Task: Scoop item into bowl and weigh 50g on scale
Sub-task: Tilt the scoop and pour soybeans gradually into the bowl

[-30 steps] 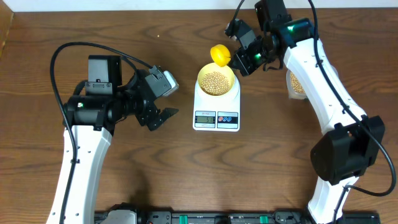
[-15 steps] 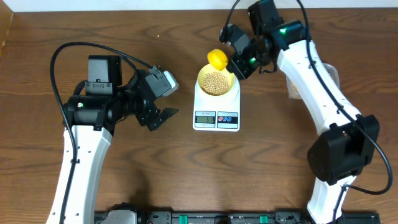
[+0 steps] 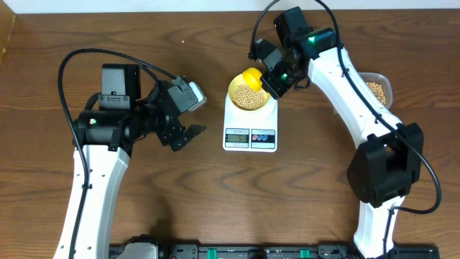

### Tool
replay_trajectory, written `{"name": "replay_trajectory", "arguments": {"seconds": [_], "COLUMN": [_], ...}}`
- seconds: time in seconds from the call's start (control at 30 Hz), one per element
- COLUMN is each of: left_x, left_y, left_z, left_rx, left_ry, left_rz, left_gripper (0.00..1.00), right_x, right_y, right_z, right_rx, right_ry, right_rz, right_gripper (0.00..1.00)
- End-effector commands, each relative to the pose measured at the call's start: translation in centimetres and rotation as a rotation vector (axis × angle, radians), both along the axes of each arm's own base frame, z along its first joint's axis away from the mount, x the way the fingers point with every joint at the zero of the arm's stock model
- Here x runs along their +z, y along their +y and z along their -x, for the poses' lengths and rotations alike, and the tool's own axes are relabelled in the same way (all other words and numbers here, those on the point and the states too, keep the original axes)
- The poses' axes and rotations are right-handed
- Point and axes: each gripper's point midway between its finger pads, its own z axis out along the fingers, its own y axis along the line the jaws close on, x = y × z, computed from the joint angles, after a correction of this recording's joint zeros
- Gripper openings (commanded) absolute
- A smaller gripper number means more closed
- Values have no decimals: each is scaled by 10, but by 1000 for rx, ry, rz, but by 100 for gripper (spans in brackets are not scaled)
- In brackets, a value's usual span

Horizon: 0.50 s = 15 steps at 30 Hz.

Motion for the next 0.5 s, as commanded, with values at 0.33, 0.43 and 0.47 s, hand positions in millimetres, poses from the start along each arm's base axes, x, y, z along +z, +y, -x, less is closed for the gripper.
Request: {"name": "replay_trajectory", "arguments": {"seconds": [0.33, 0.43, 0.47], "left_x": [-4, -4, -4], "left_y": [-1, -1, -1], "left_z": [1, 1, 1], "left_rx": [5, 5, 5], "left_ry": [24, 24, 24], "left_rz": [14, 14, 14], "left_gripper": [92, 92, 92], "right_x": [-26, -26, -26], "right_y": [8, 8, 8], "right_z": [5, 5, 5], "right_rx": [34, 35, 35], "right_ry": [43, 40, 40], "right_rz": [35, 34, 35], "right_gripper": [1, 1, 1]}}
